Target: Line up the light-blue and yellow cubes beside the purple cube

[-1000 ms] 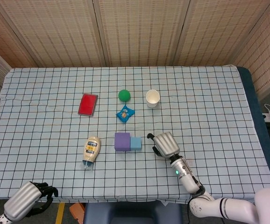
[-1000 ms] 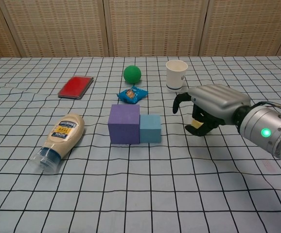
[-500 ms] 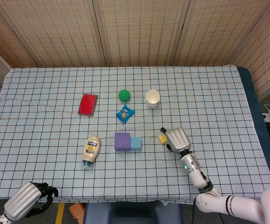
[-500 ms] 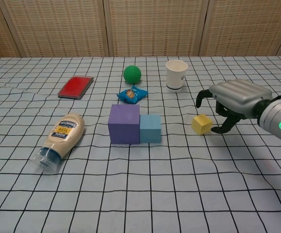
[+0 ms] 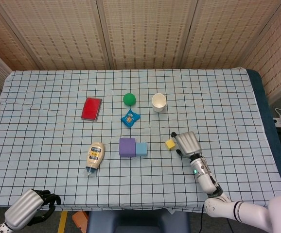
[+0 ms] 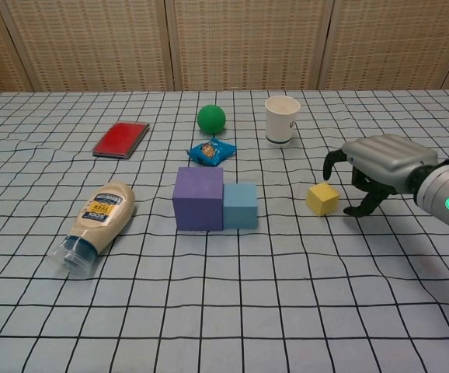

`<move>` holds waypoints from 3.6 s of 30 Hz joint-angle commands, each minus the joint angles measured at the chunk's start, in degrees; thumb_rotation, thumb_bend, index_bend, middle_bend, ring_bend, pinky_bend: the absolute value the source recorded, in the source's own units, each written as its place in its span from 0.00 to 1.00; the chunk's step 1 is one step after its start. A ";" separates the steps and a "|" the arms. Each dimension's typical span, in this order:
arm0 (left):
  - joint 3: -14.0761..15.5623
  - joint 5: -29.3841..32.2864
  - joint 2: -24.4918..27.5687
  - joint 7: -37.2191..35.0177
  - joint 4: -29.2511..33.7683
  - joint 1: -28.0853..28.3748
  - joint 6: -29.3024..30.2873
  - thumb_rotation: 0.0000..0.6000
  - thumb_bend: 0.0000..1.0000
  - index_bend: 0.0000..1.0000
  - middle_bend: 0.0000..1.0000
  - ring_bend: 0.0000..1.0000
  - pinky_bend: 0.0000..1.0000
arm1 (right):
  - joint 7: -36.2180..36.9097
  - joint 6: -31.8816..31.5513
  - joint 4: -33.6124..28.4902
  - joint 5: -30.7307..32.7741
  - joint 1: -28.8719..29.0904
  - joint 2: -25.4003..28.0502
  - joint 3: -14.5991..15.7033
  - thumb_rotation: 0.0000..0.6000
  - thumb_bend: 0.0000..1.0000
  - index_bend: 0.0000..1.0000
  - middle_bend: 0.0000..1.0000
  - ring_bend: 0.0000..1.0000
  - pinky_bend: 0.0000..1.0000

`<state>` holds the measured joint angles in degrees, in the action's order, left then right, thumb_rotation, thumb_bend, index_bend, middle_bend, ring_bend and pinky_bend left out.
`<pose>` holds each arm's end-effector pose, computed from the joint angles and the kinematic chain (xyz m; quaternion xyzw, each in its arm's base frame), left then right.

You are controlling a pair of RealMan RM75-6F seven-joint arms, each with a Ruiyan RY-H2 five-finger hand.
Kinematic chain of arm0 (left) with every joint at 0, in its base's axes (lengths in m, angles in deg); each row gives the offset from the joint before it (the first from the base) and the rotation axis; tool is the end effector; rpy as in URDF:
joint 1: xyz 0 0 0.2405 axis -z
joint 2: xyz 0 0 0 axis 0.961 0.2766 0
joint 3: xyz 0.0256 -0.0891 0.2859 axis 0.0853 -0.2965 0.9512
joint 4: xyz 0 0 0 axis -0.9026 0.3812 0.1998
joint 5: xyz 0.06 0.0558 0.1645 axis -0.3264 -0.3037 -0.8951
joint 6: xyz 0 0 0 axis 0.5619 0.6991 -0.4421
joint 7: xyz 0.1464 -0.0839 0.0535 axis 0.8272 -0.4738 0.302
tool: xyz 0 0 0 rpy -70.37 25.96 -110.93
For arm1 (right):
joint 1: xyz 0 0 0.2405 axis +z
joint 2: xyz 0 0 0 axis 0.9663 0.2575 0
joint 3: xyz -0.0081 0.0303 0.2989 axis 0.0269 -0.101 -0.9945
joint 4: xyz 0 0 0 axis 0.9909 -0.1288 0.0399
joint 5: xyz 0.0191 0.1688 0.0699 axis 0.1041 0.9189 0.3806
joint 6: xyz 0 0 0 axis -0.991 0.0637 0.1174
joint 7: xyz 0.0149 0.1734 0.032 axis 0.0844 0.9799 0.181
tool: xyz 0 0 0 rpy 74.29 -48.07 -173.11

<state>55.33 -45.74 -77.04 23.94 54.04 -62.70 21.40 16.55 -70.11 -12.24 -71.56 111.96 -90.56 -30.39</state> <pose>-0.2724 0.1608 0.1610 -0.7660 -0.3677 -0.4236 0.3140 -0.2327 -0.3814 -0.0357 0.7474 -0.3425 0.2826 0.4942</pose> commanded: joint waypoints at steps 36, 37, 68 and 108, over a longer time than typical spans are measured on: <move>0.18 -0.26 0.13 0.07 0.11 0.05 -0.07 1.00 0.52 0.49 0.61 0.56 0.78 | 4.42 -1.53 -1.33 -4.36 -0.86 -1.90 0.02 1.00 0.14 0.59 0.96 0.86 0.90; 0.17 -0.26 0.13 0.08 0.11 0.04 -0.03 1.00 0.52 0.49 0.61 0.56 0.78 | 4.52 -1.52 -1.61 -4.19 -0.82 -2.05 -0.19 1.00 0.14 0.59 0.96 0.86 0.90; 0.06 -0.08 0.19 -0.22 -0.02 0.00 0.20 1.00 0.52 0.49 0.61 0.56 0.78 | 6.96 -1.67 5.89 -2.59 1.67 -11.85 -4.49 1.00 0.14 0.59 0.96 0.86 0.90; -0.07 0.04 0.32 -0.66 -0.01 -0.09 0.57 1.00 0.52 0.49 0.61 0.56 0.78 | 8.31 -0.83 6.66 -2.37 1.93 -14.01 -5.26 1.00 0.14 0.59 0.96 0.86 0.90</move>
<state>55.26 -45.70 -76.72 23.28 54.03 -62.79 21.96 24.86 -70.94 -5.58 -73.94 113.90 -104.59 -35.66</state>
